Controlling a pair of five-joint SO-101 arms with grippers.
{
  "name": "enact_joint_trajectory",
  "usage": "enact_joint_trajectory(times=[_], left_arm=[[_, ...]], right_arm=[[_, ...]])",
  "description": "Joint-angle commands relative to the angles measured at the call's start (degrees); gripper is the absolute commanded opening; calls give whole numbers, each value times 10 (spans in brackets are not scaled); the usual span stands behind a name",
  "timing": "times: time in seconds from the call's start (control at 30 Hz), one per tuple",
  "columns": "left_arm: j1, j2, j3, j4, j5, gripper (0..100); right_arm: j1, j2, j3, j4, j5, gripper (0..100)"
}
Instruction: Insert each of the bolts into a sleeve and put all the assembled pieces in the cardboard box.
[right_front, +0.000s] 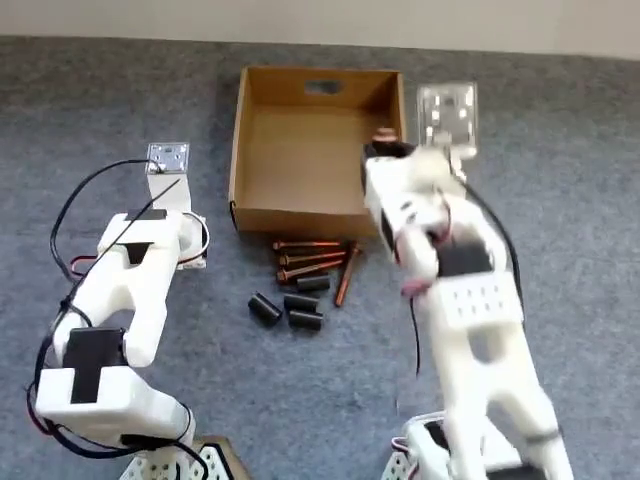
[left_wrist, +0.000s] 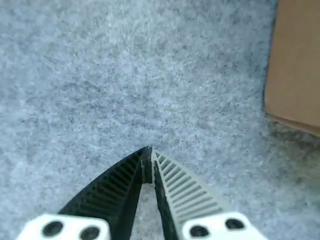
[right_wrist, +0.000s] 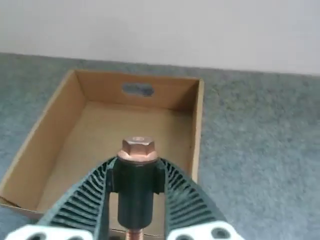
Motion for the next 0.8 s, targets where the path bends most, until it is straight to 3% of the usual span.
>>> enact_joint_trajectory(times=[0.0, 0.2, 0.77], left_arm=[[-1, -1, -20, -8, -4, 10], [7, -1, -18, -8, -4, 10], [7, -1, -18, -6, -4, 10]], right_arm=[[11, 88, -145, 36, -6, 6], [14, 210, -278, 53, -6, 6], [16, 414, -401, 62, -6, 6]])
